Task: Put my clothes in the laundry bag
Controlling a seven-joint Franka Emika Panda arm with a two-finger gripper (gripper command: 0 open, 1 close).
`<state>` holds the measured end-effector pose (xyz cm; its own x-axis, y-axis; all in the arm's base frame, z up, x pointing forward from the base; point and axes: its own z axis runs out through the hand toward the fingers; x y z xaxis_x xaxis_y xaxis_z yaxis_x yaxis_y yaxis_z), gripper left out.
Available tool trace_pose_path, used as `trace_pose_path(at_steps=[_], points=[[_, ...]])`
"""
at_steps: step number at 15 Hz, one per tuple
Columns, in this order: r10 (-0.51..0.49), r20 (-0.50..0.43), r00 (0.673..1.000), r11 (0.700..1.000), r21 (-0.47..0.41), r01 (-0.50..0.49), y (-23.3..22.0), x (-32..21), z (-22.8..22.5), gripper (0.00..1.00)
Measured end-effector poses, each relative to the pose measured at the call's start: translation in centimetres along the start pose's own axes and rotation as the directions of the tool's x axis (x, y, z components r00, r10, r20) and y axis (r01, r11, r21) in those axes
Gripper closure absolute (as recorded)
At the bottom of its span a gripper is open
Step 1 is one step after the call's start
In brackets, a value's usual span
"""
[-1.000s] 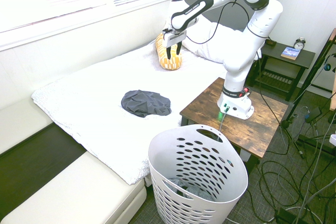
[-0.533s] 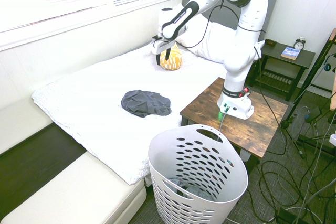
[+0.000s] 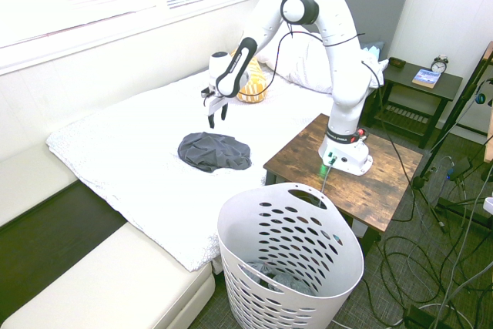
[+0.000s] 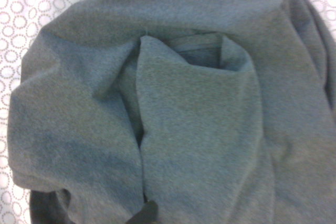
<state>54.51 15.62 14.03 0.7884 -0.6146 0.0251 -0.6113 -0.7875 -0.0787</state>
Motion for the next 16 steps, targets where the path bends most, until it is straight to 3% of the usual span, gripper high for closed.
trace_pose_path(at_steps=[7, 12, 13, 16], points=[[-0.021, 0.048, 0.999, 0.998, -0.055, 0.024, -0.3, -0.1, 12.7, 0.00], [-0.072, 0.032, 0.997, 0.993, -0.097, 0.075, 0.2, -1.2, 17.5, 0.00], [-0.073, 0.033, 0.997, 0.992, -0.096, 0.076, 0.2, -1.4, 17.6, 1.00], [-0.069, 0.044, 0.997, 0.994, -0.087, 0.073, 0.3, -1.2, 17.7, 1.00]])
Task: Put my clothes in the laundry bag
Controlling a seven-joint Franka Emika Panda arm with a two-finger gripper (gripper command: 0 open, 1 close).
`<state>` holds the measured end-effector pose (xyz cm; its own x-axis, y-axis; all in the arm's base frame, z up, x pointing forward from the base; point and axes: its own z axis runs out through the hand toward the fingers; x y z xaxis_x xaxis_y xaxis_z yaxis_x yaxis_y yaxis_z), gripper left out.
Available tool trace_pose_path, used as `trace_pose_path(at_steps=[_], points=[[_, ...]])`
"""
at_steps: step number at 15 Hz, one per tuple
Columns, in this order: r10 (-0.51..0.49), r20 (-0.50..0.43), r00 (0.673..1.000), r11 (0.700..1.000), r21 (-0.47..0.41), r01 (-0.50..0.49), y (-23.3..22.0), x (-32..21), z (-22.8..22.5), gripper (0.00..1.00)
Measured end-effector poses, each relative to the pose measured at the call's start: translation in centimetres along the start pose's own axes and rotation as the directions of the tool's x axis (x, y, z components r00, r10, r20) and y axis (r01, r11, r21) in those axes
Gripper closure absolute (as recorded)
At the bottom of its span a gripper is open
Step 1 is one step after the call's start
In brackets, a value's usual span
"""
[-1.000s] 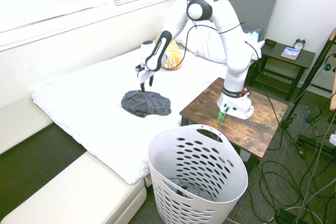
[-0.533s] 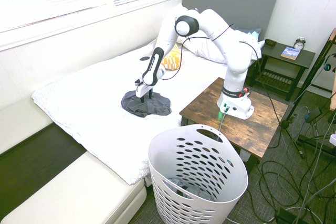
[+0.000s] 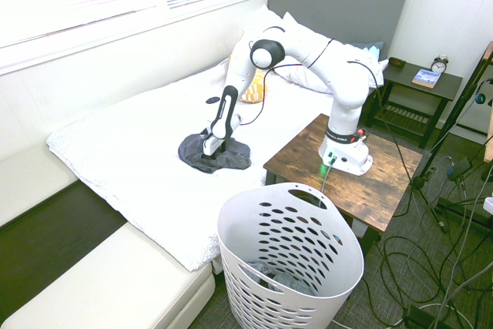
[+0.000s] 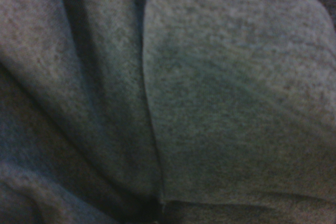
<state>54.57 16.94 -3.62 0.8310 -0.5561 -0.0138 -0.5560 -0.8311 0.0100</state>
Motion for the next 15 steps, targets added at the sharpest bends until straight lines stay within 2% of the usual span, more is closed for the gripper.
trace_pose_path(at_steps=[15], points=[[-0.013, 0.019, 1.000, 1.000, 0.010, 0.013, -0.35, -0.74, 0.24, 1.00]])
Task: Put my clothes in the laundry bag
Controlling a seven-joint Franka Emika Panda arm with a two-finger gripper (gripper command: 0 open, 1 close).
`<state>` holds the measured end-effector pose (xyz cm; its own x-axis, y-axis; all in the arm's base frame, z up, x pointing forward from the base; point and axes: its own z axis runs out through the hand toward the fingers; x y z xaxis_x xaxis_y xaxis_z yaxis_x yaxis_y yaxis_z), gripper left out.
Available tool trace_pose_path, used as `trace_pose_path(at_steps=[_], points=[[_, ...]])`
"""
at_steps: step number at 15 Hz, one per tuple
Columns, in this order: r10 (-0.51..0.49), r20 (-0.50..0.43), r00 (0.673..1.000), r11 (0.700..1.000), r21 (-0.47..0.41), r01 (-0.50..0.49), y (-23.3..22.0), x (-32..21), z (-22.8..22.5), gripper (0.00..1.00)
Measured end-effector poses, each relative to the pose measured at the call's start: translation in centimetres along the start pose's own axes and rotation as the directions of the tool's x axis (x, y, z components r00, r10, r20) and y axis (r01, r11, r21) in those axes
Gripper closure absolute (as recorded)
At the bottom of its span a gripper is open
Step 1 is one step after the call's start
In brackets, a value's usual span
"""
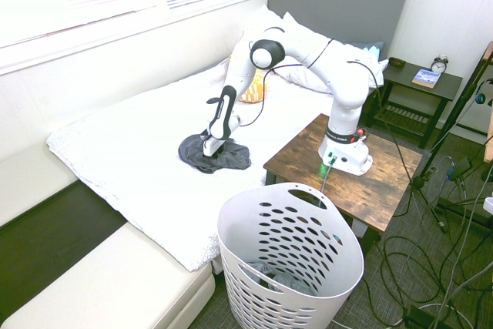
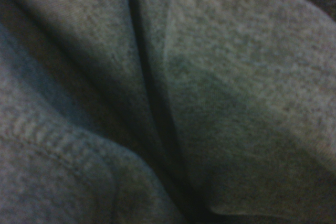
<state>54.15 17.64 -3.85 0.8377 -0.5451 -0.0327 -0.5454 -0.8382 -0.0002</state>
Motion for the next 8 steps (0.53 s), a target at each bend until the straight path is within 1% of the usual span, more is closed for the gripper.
trace_pose_path(at_steps=[8], points=[[-0.018, -0.004, 1.000, 1.000, -0.002, 0.018, -0.5, -0.9, -1.2, 1.00]])
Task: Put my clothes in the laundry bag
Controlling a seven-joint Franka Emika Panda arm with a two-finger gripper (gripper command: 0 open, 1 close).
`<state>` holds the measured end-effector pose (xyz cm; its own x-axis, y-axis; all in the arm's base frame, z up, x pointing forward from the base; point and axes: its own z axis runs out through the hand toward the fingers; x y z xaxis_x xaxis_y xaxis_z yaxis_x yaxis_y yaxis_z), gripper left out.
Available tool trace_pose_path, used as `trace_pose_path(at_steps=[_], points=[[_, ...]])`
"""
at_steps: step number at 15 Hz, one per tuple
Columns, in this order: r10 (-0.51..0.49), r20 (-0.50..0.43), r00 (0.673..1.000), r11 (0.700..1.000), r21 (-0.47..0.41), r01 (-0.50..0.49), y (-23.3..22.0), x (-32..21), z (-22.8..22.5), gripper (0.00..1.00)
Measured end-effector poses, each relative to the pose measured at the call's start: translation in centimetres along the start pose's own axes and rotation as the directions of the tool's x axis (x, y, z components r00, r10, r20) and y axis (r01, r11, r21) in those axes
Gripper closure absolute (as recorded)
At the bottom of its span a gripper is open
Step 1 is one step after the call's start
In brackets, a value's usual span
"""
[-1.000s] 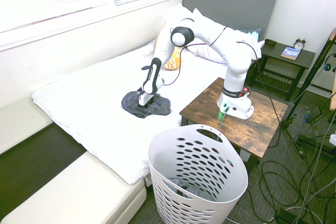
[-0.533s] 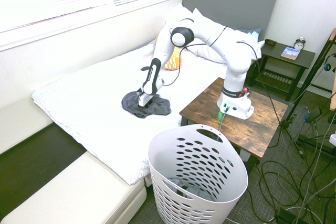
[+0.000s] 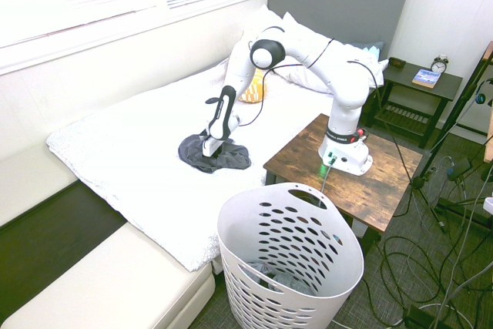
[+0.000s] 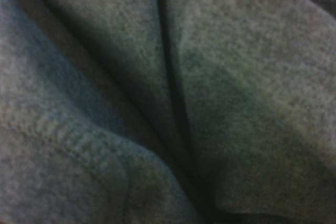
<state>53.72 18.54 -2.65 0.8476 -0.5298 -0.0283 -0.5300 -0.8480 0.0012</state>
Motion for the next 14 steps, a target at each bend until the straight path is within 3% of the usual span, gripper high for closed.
trace_pose_path(at_steps=[3, 9, 14], points=[[-0.016, -0.016, 1.000, 1.000, 0.017, 0.016, -0.7, -1.3, -3.6, 1.00], [-0.063, -0.075, 0.995, 0.988, 0.135, 0.072, -4.7, -6.6, -18.9, 1.00], [-0.171, -0.095, 0.981, 0.964, 0.188, 0.186, -7.7, -18.9, -30.5, 1.00]])
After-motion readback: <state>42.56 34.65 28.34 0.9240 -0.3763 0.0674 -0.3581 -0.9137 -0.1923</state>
